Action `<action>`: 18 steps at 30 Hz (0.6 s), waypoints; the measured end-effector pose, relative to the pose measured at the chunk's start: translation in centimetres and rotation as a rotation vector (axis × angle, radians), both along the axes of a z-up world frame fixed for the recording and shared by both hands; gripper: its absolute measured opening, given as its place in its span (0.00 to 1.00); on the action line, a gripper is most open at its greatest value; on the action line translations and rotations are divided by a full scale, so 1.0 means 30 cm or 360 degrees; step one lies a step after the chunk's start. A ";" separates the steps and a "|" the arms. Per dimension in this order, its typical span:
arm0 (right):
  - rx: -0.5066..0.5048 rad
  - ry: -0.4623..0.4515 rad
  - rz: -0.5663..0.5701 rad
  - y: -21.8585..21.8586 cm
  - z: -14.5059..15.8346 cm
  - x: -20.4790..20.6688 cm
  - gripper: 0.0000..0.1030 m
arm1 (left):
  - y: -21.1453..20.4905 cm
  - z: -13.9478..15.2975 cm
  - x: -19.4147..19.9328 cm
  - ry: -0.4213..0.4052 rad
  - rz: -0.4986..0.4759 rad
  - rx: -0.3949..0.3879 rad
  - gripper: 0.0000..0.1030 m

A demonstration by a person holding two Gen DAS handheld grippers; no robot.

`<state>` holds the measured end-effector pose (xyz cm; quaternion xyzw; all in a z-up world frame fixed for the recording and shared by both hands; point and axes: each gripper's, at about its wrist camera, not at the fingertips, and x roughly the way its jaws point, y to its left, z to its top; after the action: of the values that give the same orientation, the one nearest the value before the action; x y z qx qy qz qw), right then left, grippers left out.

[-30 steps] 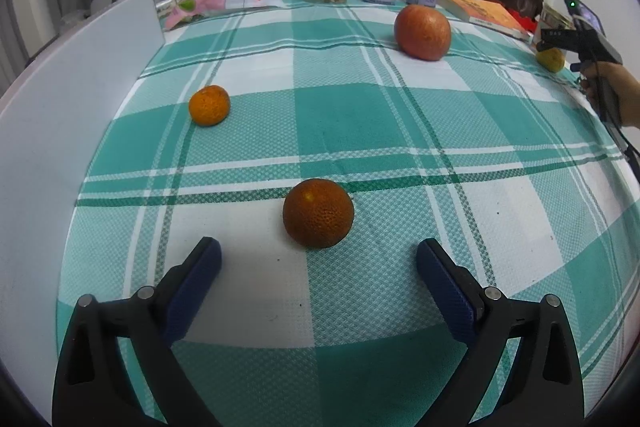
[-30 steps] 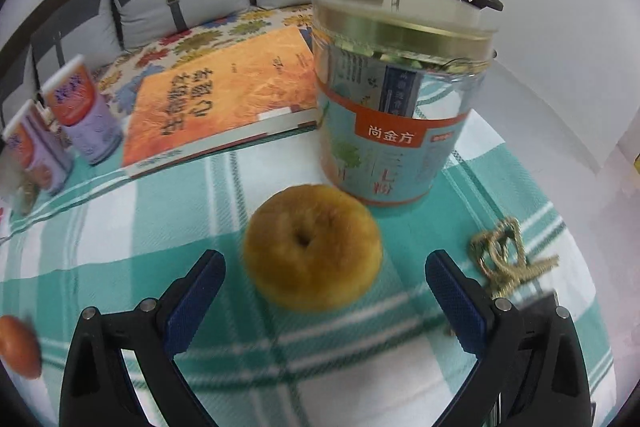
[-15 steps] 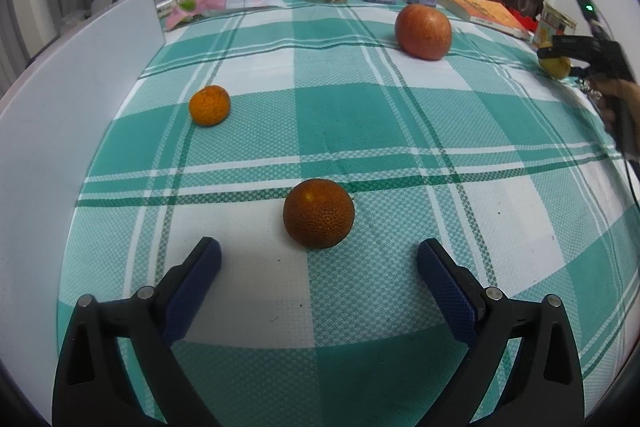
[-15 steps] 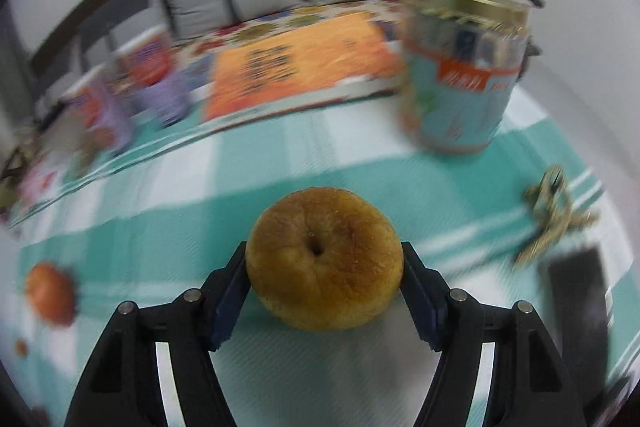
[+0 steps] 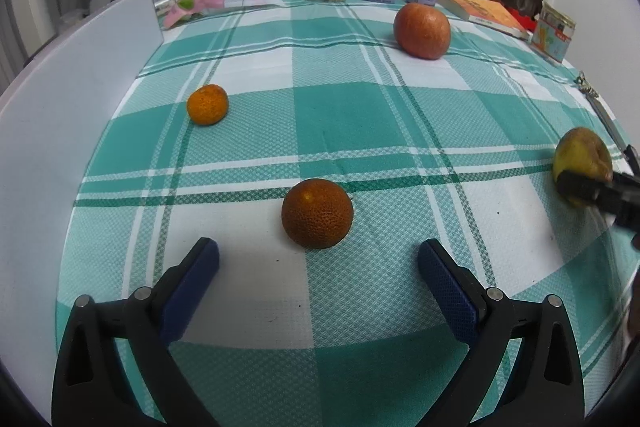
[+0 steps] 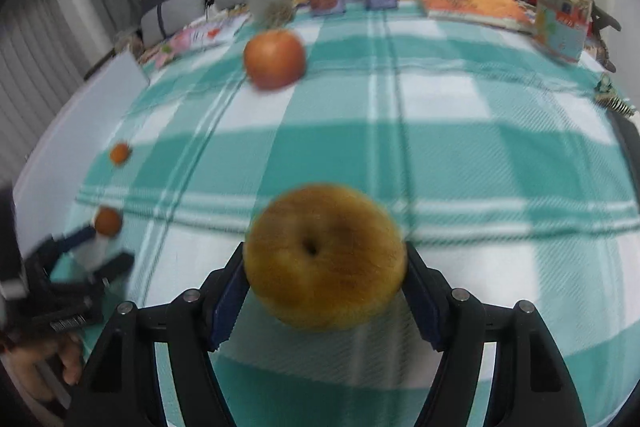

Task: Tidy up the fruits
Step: 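Carry the yellow pear to the middle of the cloth and open the right tool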

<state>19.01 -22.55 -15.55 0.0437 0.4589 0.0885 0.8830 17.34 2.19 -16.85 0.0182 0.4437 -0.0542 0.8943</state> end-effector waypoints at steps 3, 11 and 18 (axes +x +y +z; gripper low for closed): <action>-0.0085 -0.0048 -0.0019 0.014 0.019 -0.038 0.92 | 0.010 0.009 -0.013 0.0023 -0.0023 -0.0002 0.97; -0.0050 -0.0050 -0.0208 -0.027 0.068 -0.223 1.00 | 0.049 0.048 -0.187 -0.0047 -0.0079 -0.0034 0.97; -0.0205 -0.0076 -0.0163 0.052 0.047 -0.262 1.00 | 0.036 0.025 -0.238 0.0003 -0.0075 -0.0063 0.97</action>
<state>11.16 -20.98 -14.14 0.0081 0.4396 0.0145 0.8980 10.19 3.28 -16.09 0.0108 0.4428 -0.0840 0.8926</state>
